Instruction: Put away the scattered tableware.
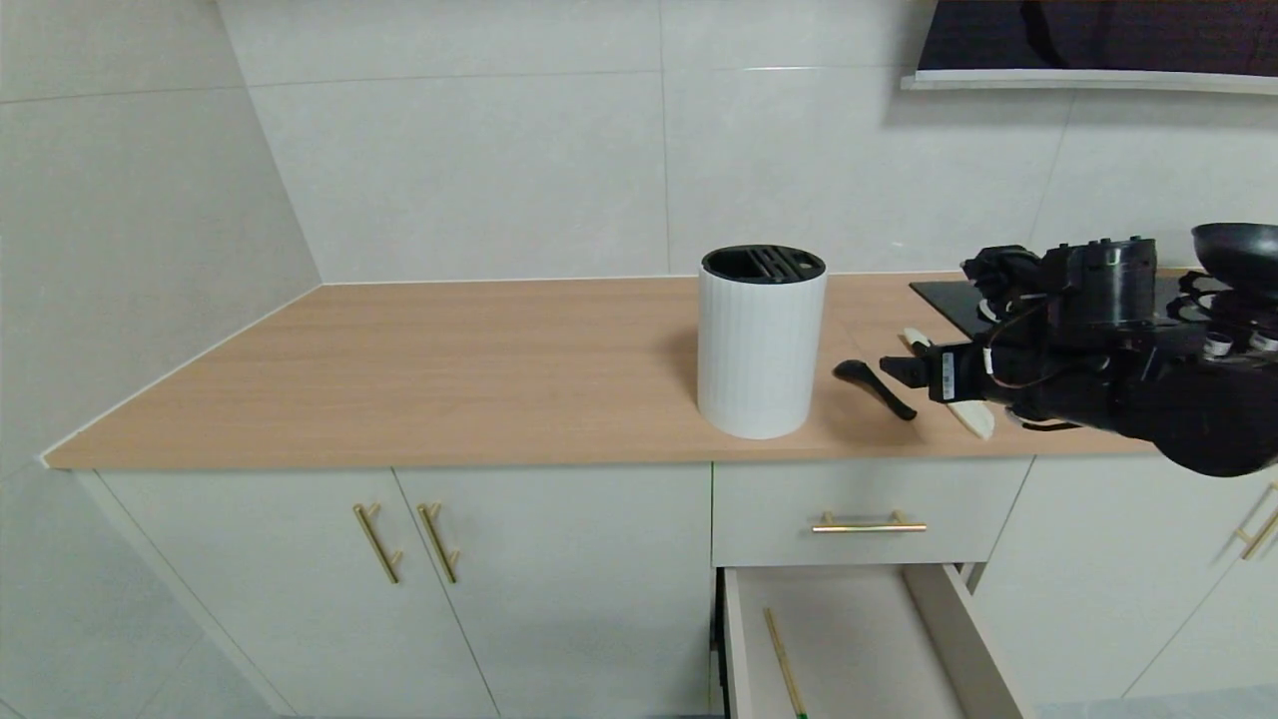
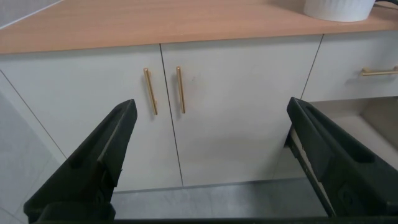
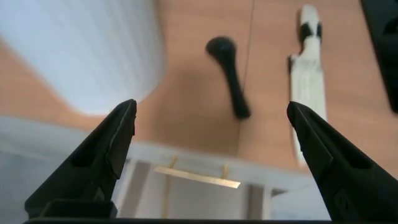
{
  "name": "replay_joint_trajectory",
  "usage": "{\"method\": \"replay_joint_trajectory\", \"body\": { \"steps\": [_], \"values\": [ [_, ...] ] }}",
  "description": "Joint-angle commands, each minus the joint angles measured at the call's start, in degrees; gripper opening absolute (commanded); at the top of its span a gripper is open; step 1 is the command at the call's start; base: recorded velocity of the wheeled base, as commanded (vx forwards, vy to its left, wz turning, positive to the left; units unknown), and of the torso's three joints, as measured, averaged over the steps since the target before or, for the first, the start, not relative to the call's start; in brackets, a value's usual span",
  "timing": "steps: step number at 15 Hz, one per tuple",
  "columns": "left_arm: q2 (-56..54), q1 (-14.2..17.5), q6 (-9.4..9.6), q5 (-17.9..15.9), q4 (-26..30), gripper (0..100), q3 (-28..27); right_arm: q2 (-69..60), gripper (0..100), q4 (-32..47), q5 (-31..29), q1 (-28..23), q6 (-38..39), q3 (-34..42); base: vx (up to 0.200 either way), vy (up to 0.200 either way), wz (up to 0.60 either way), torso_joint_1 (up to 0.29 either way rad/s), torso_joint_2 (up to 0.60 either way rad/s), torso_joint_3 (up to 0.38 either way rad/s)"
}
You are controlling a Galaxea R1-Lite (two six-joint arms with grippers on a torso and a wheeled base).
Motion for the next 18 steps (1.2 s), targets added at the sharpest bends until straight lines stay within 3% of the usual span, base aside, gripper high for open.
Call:
{"method": "replay_joint_trajectory", "body": {
  "steps": [1, 5, 6, 9, 13, 18],
  "values": [
    [0.00, 0.01, -0.01, -0.02, 0.01, 100, 0.01, 5.98, 100, 0.21, 1.20, -1.20, -0.51, -4.74, 0.000, 0.000, 0.00, 0.000, 0.00, 0.000],
    [0.00, 0.01, -0.01, 0.07, 0.01, 100, 0.01, 8.35, 100, -0.32, 14.47, -7.27, -3.32, -4.21, 0.000, 0.000, 0.00, 0.000, 0.00, 0.000],
    [0.00, 0.01, -0.01, -0.02, 0.01, 100, 0.01, 8.53, 100, -0.32, 15.35, -7.35, -3.41, -4.21, 0.000, 0.000, 0.00, 0.000, 0.00, 0.000],
    [0.00, 0.01, -0.01, -0.02, 0.01, 100, 0.01, 10.64, 100, -1.11, 14.99, -7.27, -3.76, -4.30, 0.000, 0.000, 0.00, 0.000, 0.00, 0.000],
    [0.00, 0.01, -0.01, -0.02, 0.01, 100, 0.01, 15.91, 100, -11.04, 13.15, -7.00, -4.47, -4.21, 0.000, 0.000, 0.00, 0.000, 0.00, 0.000],
    [0.00, 0.01, -0.01, -0.02, 0.01, 100, 0.01, 18.99, 100, -11.30, 12.80, -6.65, -5.87, -5.18, 0.000, 0.000, 0.00, 0.000, 0.00, 0.000]
  ]
}}
